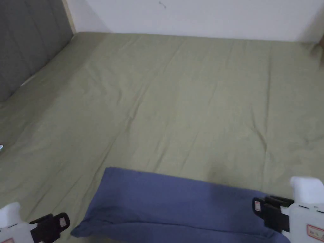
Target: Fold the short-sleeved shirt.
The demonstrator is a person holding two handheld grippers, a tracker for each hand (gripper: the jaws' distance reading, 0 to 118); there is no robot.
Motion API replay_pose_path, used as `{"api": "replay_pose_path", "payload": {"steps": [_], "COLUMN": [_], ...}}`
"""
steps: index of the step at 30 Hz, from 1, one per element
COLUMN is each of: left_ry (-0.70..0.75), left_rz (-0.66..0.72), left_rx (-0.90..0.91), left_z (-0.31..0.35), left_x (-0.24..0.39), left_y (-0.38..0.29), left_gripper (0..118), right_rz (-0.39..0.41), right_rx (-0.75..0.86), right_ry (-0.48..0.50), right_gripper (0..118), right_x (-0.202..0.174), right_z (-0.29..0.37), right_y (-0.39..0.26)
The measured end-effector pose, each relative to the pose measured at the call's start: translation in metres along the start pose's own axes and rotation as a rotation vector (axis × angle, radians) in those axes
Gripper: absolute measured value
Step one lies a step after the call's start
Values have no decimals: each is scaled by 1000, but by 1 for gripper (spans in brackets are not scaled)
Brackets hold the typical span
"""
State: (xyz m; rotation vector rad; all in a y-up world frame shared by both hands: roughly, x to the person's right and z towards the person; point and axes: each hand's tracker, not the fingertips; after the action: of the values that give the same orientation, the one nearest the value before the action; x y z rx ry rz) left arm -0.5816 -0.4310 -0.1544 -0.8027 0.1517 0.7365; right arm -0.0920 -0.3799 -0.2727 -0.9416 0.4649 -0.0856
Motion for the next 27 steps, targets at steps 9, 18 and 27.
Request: {"api": "replay_pose_path", "payload": {"steps": [9,18,27], "left_ry": [-256,-427,-360], "left_rz": [199,356,303], "left_rx": [-100,-161,-349], "left_z": [-42,-100,-151], "left_x": [-23,-42,-31], "left_y": [-2,20,20], "left_gripper": [117,118,10], "right_rz": [73,42,16], "right_rx": [-77,-115,-143], "right_ry": [61,39,42], "right_gripper": [0,0,0], "right_x": [-35,-28,-26], "right_z": [-23,-29,-38], "right_y": [-1,-2,-5]}}
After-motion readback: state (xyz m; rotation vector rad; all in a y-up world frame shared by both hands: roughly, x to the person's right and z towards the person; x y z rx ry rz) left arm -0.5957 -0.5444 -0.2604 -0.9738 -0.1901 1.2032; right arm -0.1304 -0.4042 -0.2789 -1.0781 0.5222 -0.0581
